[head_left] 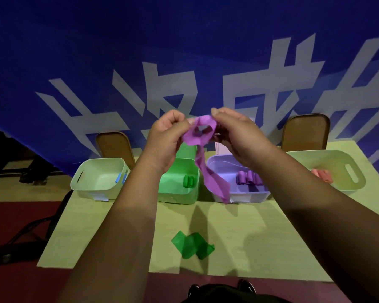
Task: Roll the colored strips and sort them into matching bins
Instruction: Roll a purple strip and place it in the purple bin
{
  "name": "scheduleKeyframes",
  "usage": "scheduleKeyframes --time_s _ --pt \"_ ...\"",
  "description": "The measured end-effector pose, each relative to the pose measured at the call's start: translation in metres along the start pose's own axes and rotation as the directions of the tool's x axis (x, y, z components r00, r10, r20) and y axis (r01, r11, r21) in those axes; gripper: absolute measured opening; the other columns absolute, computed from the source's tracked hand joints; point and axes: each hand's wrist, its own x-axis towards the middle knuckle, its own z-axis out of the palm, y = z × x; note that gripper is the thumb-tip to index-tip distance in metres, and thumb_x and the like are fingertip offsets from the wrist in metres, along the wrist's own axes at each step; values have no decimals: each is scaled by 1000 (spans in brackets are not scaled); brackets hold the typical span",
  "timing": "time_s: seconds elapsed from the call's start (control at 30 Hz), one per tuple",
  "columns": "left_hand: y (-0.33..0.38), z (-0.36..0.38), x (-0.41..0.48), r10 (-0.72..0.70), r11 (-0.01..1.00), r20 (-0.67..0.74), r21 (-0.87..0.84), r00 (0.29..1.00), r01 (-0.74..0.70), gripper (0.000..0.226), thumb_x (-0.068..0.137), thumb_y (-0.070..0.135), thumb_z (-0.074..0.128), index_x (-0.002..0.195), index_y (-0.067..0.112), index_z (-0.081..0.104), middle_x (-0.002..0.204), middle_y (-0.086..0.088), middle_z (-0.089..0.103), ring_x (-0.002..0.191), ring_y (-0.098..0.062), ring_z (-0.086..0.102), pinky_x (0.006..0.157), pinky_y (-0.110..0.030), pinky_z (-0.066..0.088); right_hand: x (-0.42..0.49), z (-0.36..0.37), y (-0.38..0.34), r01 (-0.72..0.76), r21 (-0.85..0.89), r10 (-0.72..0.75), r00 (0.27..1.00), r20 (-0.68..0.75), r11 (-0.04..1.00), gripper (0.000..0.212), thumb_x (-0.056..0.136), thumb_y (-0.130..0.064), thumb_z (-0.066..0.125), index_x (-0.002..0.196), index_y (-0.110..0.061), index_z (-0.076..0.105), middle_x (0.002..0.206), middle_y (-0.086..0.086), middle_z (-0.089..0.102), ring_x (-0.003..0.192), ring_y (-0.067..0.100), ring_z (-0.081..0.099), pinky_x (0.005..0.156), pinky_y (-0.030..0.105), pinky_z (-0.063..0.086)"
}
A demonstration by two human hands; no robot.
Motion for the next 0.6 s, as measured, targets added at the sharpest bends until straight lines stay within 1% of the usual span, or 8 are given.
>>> scheduleKeyframes --time_s 0.17,0.23,0.3,0.33,0.4,0.5,0.53,0.6 --pt "-1 -8 1 5 991 -68 -131 998 -14 25 89 10 76 83 19 54 78 -4 55 68 -17 55 56 -25 46 -5 -9 -7 38 -143 -30 998 60 989 28 106 -40 66 84 -24 71 75 5 64 69 20 61 68 32 53" --pt "2 -8 -2 -8 1000 -22 -10 1000 7 21 93 13 76 88 18 56 75 -3 54 60 -16 52 46 -24 41 -6 -13 -12 8 -135 0 998 56 991 25 104 -38 69 86 -21 71 72 4 63 59 16 60 53 28 51" --pt "8 -8 -6 -22 955 -4 296 1000 22 16 99 21 77 94 15 62 74 1 57 60 -12 54 49 -26 42 -5 -19 -16 -11 -159 17 999 37 987 25 103 -37 70 84 -21 71 67 2 62 53 14 57 51 28 47" --pt "10 -9 -7 -29 875 -6 483 1000 28 18 101 30 76 95 16 66 75 4 61 63 -10 57 56 -28 45 -4 -23 -18 -8 -211 15 999 31 977 25 101 -38 72 83 -22 72 66 1 63 54 14 57 55 29 47" --pt "12 -12 -5 -47 627 19 779 999 14 34 99 56 70 90 23 71 77 7 68 71 -11 63 68 -34 50 -4 -32 -20 13 -378 6 999 50 926 30 99 -43 73 83 -18 75 70 2 67 62 15 60 65 33 49" --pt "13 -17 -3 -103 275 0 961 995 28 73 88 90 51 80 20 71 75 -1 69 74 -22 68 67 -40 52 -3 -44 -24 43 -680 23 996 89 732 38 100 -52 70 87 -17 75 77 3 69 69 17 62 64 35 51" --pt "13 -17 -3 -113 225 -12 974 993 37 81 86 95 45 78 18 70 74 -3 67 72 -24 67 64 -39 49 -4 -47 -25 38 -715 45 994 96 698 39 101 -54 68 88 -18 75 77 3 69 70 18 63 61 34 51" --pt "12 -14 -4 -113 203 -23 978 993 46 85 86 97 40 75 17 68 72 -4 64 69 -25 64 63 -38 45 -3 -50 -24 20 -699 86 990 116 715 40 102 -56 65 89 -19 75 76 6 68 68 19 60 60 34 49"
